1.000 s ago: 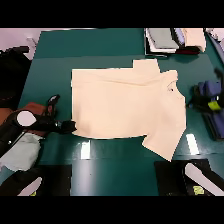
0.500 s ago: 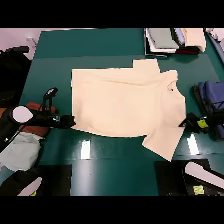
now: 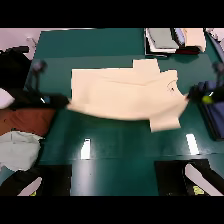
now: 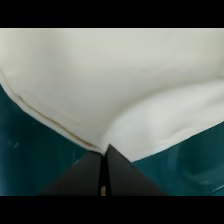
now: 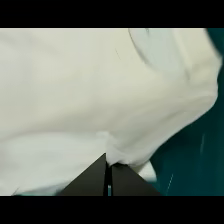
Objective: Fold the shirts.
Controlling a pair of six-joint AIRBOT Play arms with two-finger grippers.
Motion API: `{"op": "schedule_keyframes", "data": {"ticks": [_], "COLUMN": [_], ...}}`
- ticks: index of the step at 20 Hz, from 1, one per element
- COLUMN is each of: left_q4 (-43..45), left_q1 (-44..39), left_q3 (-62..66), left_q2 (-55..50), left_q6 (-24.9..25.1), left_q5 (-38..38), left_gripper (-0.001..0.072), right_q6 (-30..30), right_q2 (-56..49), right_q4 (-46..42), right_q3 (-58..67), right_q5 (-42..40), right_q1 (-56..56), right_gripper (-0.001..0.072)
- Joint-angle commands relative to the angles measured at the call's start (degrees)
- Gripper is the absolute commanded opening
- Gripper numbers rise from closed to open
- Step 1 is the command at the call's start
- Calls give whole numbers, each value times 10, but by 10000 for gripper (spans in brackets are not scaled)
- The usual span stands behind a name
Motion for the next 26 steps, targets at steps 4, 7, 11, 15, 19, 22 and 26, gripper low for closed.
{"op": "schedule_keyframes", "data": {"ticks": [4, 7, 11, 15, 19, 22, 26], "left_q4": [92, 94, 126, 185, 223, 217, 212], "left_q1": [0, 0, 0, 0, 0, 0, 3], "left_q3": [502, 637, 651, 593, 374, 220, 145], "left_q2": [1, 9, 24, 24, 6, -59, -210], "left_q6": [1, 1, -14, -27, -34, -51, -71], "left_q5": [-51, -38, -10, -38, -84, -43, 36], "left_gripper": [22, 22, 22, 21, 22, 22, 22], "right_q6": [1, 1, 21, 33, 34, 37, 38], "right_q2": [116, 126, 90, 31, -37, -111, -230], "right_q4": [-8, -12, -19, 7, 45, 14, -78], "right_q3": [390, 509, 600, 604, 495, 409, 306], "right_q5": [-4, 17, 75, 119, 175, 191, 162], "right_q1": [18, -25, -61, -61, -48, 9, 100], "right_gripper": [13, 12, 12, 11, 11, 11, 11]}}
